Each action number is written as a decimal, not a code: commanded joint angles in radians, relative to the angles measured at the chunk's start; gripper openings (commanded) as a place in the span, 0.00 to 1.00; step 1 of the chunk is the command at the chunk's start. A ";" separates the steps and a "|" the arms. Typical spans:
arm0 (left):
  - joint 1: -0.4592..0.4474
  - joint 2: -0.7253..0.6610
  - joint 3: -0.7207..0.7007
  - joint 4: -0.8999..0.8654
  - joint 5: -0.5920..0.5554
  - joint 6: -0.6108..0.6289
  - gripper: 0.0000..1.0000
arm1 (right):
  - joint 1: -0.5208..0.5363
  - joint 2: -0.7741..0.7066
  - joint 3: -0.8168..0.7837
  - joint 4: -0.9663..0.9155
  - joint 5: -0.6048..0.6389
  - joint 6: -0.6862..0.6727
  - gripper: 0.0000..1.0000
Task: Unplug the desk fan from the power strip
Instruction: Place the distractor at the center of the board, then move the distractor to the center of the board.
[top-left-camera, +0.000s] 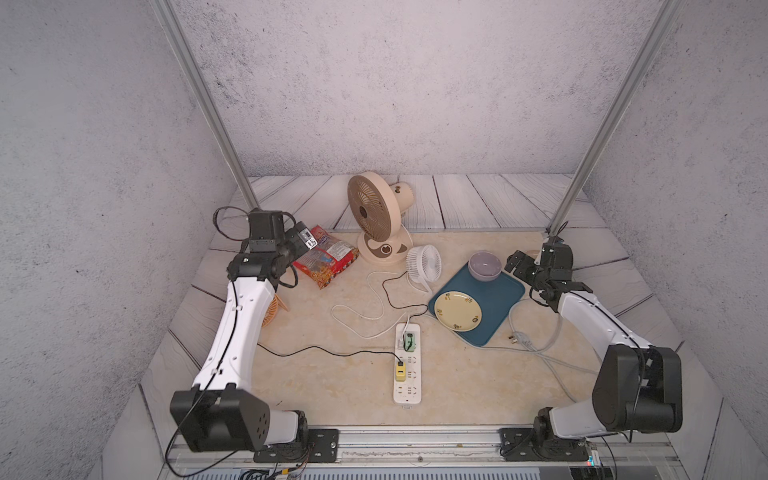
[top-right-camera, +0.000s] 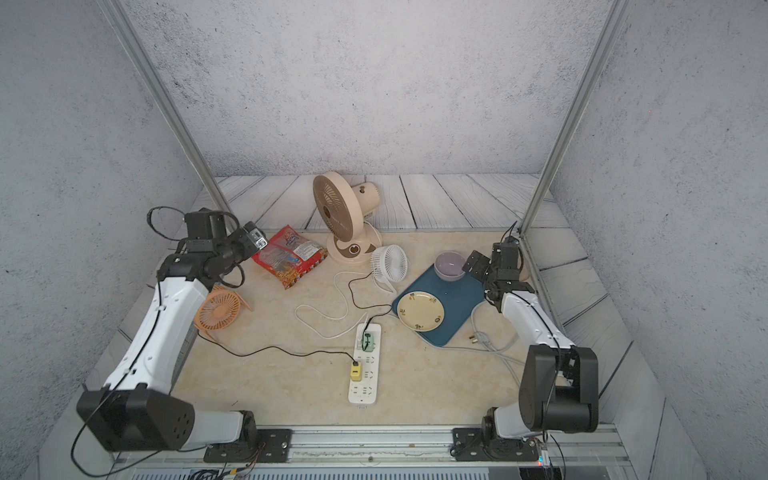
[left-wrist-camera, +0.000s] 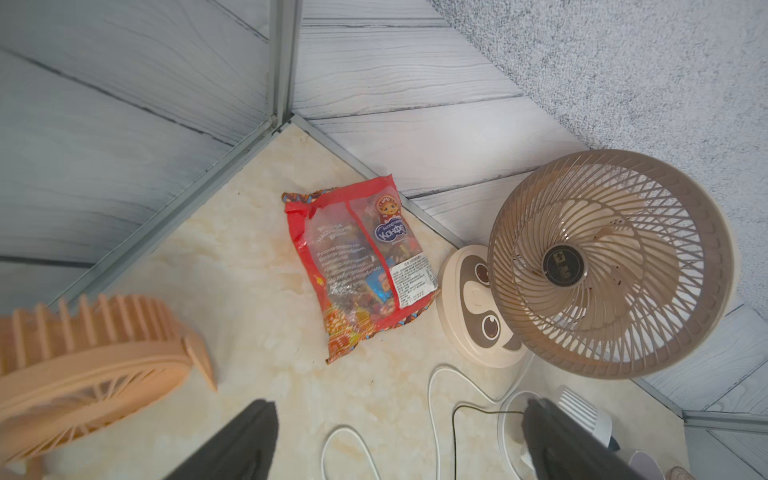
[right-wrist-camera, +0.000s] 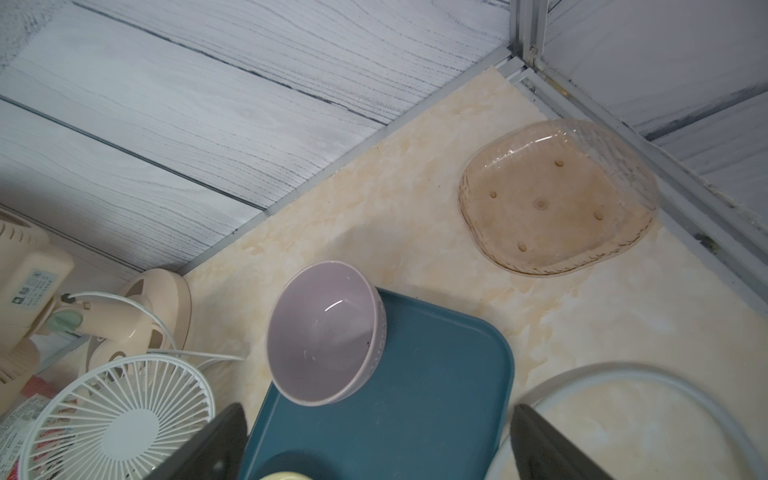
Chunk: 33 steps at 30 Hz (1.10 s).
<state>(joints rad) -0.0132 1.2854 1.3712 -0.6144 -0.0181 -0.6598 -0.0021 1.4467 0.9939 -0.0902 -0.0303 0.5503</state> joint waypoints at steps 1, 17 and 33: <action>0.002 -0.122 -0.133 -0.130 -0.067 -0.079 1.00 | 0.053 -0.030 0.002 -0.024 -0.032 0.018 0.99; 0.089 -0.539 -0.551 -0.465 0.006 -0.388 0.95 | 0.117 0.036 0.165 -0.632 -0.193 0.095 0.96; 0.094 -0.690 -0.764 -0.530 0.172 -0.517 0.90 | 0.282 -0.009 0.240 -0.967 -0.134 -0.125 0.96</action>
<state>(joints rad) 0.0719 0.6022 0.6285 -1.1084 0.1177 -1.1610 0.2302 1.4509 1.1969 -0.9726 -0.2031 0.4953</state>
